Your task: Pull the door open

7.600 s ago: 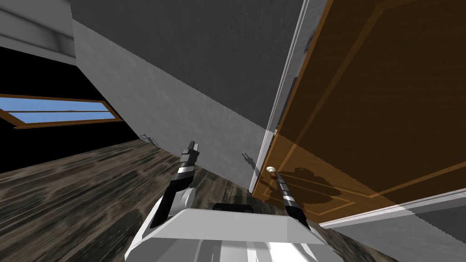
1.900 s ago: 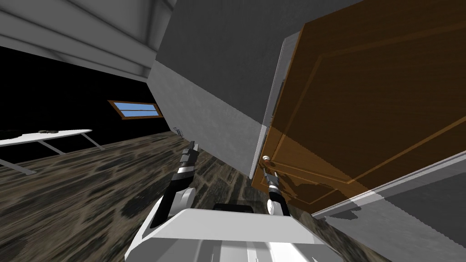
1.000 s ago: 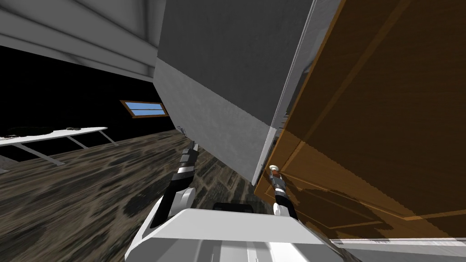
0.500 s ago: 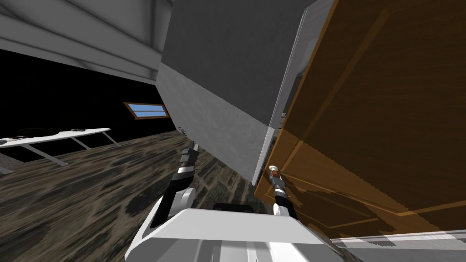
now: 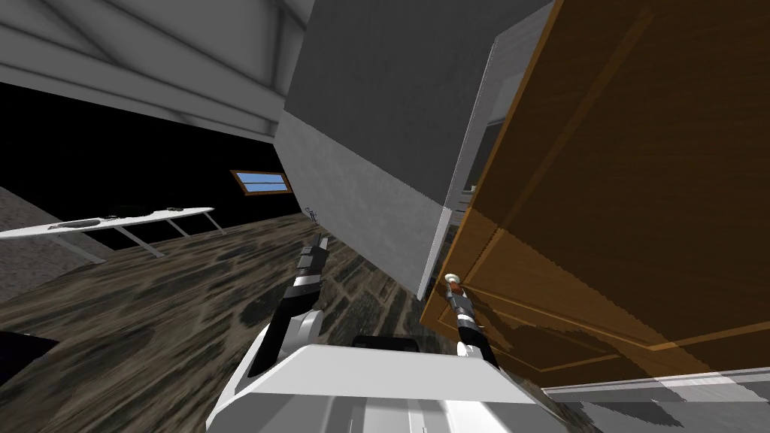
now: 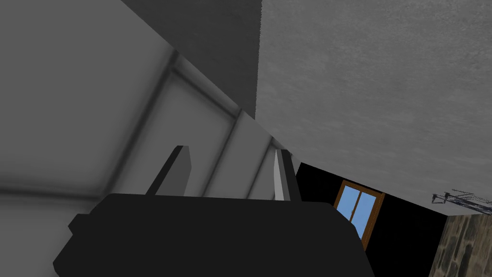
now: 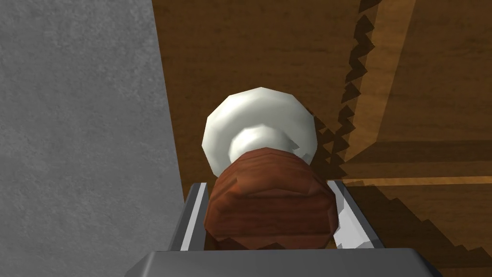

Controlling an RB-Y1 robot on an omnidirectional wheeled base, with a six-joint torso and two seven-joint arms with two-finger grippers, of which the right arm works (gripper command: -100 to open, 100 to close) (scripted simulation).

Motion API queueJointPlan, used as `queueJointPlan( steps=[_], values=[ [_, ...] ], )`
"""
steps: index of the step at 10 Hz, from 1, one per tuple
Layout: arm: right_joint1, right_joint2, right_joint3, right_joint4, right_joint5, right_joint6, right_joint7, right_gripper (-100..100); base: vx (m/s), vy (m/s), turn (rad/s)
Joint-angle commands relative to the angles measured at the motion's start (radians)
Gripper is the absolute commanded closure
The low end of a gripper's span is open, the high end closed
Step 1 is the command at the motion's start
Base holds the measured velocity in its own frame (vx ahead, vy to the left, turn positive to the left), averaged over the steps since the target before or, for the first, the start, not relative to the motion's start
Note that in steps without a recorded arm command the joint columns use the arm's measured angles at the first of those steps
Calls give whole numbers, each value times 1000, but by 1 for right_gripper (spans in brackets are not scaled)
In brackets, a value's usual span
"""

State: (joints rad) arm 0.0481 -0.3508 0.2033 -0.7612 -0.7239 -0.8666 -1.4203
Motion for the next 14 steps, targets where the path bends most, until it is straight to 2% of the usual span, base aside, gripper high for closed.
queueJointPlan(
  steps=[1,5,6,7,10,13,14],
  values=[
    [8,-13,26,-12,10,-7,-27,100,-214,-27,138],
    [28,-57,80,-28,29,-18,-91,100,-233,-73,140],
    [26,-46,75,-25,27,-10,-78,100,-99,-18,54],
    [37,-59,96,-30,36,-20,-99,100,-153,6,111],
    [55,-87,126,-39,50,-42,-134,100,-217,6,95],
    [79,-126,166,-51,69,-72,-181,100,-282,-44,124],
    [74,-119,160,-46,66,-63,-172,100,-114,-10,15]
  ],
)
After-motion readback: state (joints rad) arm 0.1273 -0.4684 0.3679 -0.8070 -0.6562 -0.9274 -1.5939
